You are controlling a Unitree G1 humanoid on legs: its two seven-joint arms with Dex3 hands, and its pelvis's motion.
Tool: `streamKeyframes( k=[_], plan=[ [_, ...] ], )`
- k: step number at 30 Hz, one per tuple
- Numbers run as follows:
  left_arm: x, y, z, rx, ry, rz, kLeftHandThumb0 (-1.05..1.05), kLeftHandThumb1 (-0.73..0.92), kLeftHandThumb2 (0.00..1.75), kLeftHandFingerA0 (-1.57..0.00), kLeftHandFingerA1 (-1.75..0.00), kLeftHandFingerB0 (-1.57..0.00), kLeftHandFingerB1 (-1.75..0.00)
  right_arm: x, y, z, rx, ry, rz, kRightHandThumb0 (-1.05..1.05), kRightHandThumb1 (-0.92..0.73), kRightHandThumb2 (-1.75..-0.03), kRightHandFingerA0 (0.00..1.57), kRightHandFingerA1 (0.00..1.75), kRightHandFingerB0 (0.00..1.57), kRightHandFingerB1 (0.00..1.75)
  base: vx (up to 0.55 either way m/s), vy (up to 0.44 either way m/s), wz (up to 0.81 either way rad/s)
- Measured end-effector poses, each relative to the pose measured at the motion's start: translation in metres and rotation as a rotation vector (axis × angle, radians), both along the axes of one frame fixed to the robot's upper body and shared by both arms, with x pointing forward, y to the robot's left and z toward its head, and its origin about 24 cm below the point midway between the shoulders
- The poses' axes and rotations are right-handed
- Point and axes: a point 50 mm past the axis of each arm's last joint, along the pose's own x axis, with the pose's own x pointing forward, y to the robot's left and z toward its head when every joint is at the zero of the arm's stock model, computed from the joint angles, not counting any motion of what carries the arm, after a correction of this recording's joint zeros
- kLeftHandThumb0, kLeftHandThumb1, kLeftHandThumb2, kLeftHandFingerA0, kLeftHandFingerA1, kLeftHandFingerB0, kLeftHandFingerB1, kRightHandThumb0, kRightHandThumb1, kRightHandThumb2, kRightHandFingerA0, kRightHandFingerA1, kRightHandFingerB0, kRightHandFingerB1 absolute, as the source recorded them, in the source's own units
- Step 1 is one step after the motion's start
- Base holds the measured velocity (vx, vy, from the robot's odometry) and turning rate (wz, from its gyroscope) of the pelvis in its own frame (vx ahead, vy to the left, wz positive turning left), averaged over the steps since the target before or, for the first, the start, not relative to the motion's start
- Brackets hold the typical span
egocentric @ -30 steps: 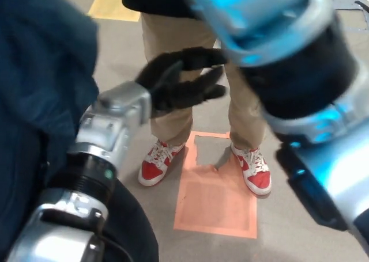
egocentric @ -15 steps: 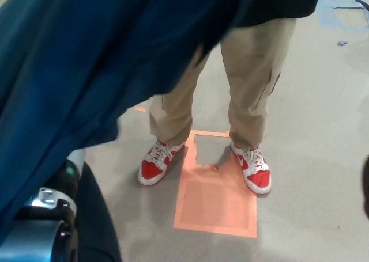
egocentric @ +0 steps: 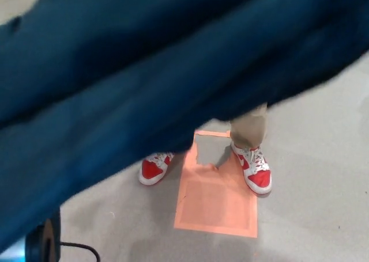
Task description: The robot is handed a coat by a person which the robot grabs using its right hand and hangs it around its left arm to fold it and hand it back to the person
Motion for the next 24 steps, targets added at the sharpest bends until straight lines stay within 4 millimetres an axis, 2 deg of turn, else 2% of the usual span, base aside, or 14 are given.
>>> streamKeyframes(
  k=[1, 3, 4, 5, 6, 7, 8, 9, 11, 12, 14, 16, 17, 24],
  plan=[
    [0.000, 0.000, 0.000, -0.002, -0.001, 0.001, -0.29, 0.56, 1.06, -0.06, -0.50, -0.06, -0.50, 0.001, -0.004, -0.013, 0.000, 0.048, -0.004, -0.32, -0.83, -0.65, 1.09, 0.64, 1.09, 0.83, 0.00, 0.000, 0.00],
    [0.000, 0.001, 0.000, -0.006, -0.003, 0.001, -0.28, 0.57, 1.06, -0.07, -0.50, -0.07, -0.50, 0.001, -0.011, -0.038, -0.017, 0.148, -0.011, -0.23, -0.88, -0.66, 0.99, 0.59, 1.06, 0.78, 0.00, 0.000, 0.00],
    [0.000, 0.001, 0.000, -0.007, -0.004, 0.001, -0.28, 0.57, 1.06, -0.07, -0.50, -0.07, -0.50, 0.001, -0.014, -0.054, -0.046, 0.218, -0.013, -0.36, -0.80, -0.65, 0.95, 0.54, 1.08, 0.67, 0.00, 0.000, 0.00],
    [0.000, 0.001, 0.001, -0.008, -0.005, 0.001, -0.28, 0.57, 1.06, -0.08, -0.50, -0.07, -0.50, 0.000, -0.016, -0.068, -0.073, 0.278, -0.011, -0.47, -0.81, -0.64, 0.83, 0.50, 0.86, 0.54, 0.00, 0.000, 0.00],
    [0.000, 0.001, 0.001, -0.010, -0.006, 0.002, -0.28, 0.57, 1.06, -0.08, -0.50, -0.07, -0.50, 0.000, -0.018, -0.086, -0.113, 0.358, -0.004, -0.47, -0.81, -0.64, 0.83, 0.50, 0.86, 0.54, 0.00, 0.000, 0.00],
    [0.000, 0.002, 0.001, -0.013, -0.008, 0.004, -0.28, 0.56, 1.05, -0.08, -0.50, -0.07, -0.50, -0.001, -0.019, -0.101, -0.150, 0.422, 0.005, -0.63, -0.67, -1.01, 0.53, 0.59, 0.40, 0.51, 0.00, 0.000, 0.00],
    [0.000, 0.003, 0.001, -0.017, -0.010, 0.007, -0.28, 0.56, 1.05, -0.07, -0.50, -0.07, -0.50, -0.003, -0.019, -0.118, -0.201, 0.499, 0.024, -0.73, -0.55, -0.92, 0.16, 0.48, 0.00, 0.36, 0.00, 0.000, 0.00],
    [0.000, 0.004, 0.002, -0.019, -0.012, 0.010, -0.29, 0.53, 1.04, -0.08, -0.50, -0.07, -0.50, -0.004, -0.018, -0.132, -0.239, 0.564, 0.044, -0.71, -0.47, -0.79, 0.00, 0.15, 0.00, 0.07, 0.00, 0.000, 0.00],
    [0.000, 0.005, 0.002, -0.024, -0.014, 0.014, -0.28, 0.57, 1.06, -0.06, -0.50, -0.06, -0.50, -0.006, -0.015, -0.156, -0.323, 0.672, 0.092, -0.78, -0.48, -0.80, 0.00, 0.07, 0.00, 0.00, 0.00, 0.000, 0.00],
    [0.000, 0.005, 0.002, -0.027, -0.016, 0.015, -0.52, 0.67, 0.73, -0.17, -0.38, -0.15, -0.37, -0.007, -0.013, -0.168, -0.381, 0.730, 0.122, -0.72, -0.46, -0.71, 0.00, 0.00, 0.00, 0.00, 0.00, 0.000, 0.00],
    [-0.001, 0.008, 0.004, -0.030, -0.021, 0.021, -0.53, 0.67, 0.73, -0.17, -0.38, -0.15, -0.37, -0.010, -0.012, -0.185, -0.462, 0.813, 0.160, -0.82, -0.50, -0.84, 0.00, 0.07, 0.00, 0.00, 0.00, 0.000, 0.00],
    [-0.001, 0.012, 0.006, -0.029, -0.030, 0.028, -0.53, 0.66, 0.73, -0.17, -0.38, -0.15, -0.37, -0.012, -0.013, -0.202, -0.554, 0.895, 0.188, -0.86, -0.52, -0.85, 0.00, 0.02, 0.00, 0.00, 0.00, 0.000, 0.00],
    [-0.001, 0.014, 0.007, -0.029, -0.033, 0.032, -0.29, 0.54, 1.04, -0.07, -0.50, -0.07, -0.50, -0.013, -0.013, -0.207, -0.592, 0.925, 0.195, -0.80, -0.50, -0.83, 0.00, 0.05, 0.02, 0.06, 0.00, 0.000, 0.00],
    [-0.001, 0.017, 0.009, -0.026, -0.042, 0.036, -0.28, 0.55, 1.05, -0.07, -0.50, -0.07, -0.50, -0.014, -0.018, -0.232, -0.856, 1.061, 0.196, -0.79, -0.50, -0.82, 0.00, 0.04, 0.00, 0.05, 0.00, 0.000, 0.00]
  ],
)
